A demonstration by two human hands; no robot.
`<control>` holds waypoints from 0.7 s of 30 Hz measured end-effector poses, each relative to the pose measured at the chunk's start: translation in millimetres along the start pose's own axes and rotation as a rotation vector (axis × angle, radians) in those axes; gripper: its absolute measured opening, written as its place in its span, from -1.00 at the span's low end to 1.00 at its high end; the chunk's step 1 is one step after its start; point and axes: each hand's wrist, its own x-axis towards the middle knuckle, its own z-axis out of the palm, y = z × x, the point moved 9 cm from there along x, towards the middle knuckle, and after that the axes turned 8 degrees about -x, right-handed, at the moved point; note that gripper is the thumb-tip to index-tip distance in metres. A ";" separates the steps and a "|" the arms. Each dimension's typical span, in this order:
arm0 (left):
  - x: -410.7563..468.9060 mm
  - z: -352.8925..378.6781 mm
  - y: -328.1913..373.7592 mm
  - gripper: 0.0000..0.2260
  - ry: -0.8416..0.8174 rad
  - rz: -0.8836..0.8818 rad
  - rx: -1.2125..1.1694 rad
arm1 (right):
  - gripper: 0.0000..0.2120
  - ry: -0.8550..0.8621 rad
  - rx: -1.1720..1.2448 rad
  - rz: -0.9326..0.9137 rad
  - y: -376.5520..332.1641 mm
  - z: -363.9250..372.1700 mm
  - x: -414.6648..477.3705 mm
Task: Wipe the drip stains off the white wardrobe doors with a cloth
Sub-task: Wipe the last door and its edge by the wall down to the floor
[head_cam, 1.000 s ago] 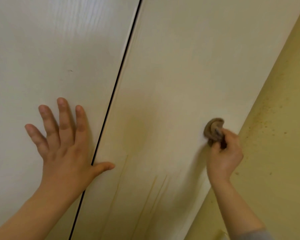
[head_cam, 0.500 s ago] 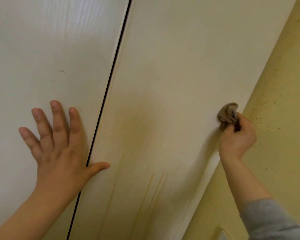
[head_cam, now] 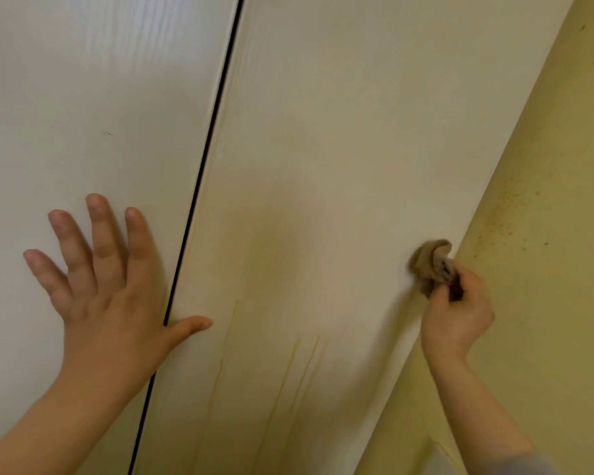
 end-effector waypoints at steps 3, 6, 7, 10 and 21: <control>-0.1 2.3 -1.0 0.37 0.004 -0.005 0.017 | -0.61 0.053 -0.057 -0.043 -12.9 6.4 44.7; 1.8 4.0 -1.6 0.33 -0.009 0.001 0.020 | -0.61 0.034 -0.119 -0.042 -5.3 13.5 39.0; 1.8 4.4 -1.4 0.33 -0.010 0.001 0.019 | -0.61 0.028 -0.136 -0.043 0.2 13.6 26.4; 0.9 3.0 1.0 0.28 0.002 0.005 0.017 | -0.64 -0.010 -0.175 -0.025 21.4 12.4 -24.2; -1.4 2.5 1.2 0.26 0.003 -0.011 0.024 | -0.71 0.084 -0.056 0.401 66.7 -8.9 -57.5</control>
